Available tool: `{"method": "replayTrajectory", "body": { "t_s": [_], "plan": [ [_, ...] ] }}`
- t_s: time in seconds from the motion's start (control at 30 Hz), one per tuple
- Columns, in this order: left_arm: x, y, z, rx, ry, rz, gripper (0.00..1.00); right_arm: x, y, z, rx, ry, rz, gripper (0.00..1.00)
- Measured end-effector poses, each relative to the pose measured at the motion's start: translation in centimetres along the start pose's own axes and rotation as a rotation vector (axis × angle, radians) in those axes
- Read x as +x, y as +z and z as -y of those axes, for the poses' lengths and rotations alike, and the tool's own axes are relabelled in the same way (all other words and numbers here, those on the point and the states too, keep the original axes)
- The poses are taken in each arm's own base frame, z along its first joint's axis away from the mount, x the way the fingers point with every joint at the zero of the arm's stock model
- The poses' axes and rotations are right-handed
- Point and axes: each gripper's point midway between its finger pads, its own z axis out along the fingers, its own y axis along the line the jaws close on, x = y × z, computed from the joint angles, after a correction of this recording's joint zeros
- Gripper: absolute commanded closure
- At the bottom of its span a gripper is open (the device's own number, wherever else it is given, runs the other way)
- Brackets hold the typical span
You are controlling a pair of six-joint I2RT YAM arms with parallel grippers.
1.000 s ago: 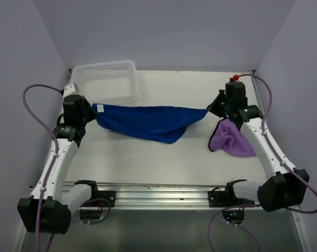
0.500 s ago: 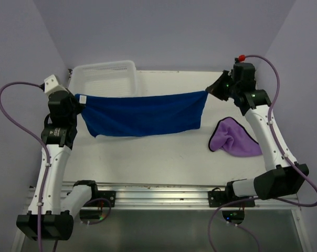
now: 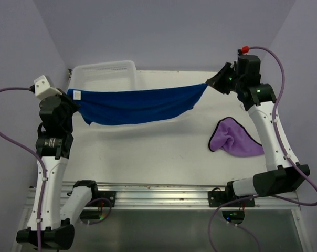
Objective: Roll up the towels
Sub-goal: Flatten the towel
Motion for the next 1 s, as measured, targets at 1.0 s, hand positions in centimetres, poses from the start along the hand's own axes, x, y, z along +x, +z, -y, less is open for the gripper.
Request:
{"method": "replayTrajectory", "body": {
  "t_s": [1.0],
  "plan": [
    [12.0, 1.6, -3.9, -0.099, -0.068, -0.203, 1.00, 7.2, 5.8, 7.5, 0.218, 0.137, -0.194, 1.00]
  ]
}}
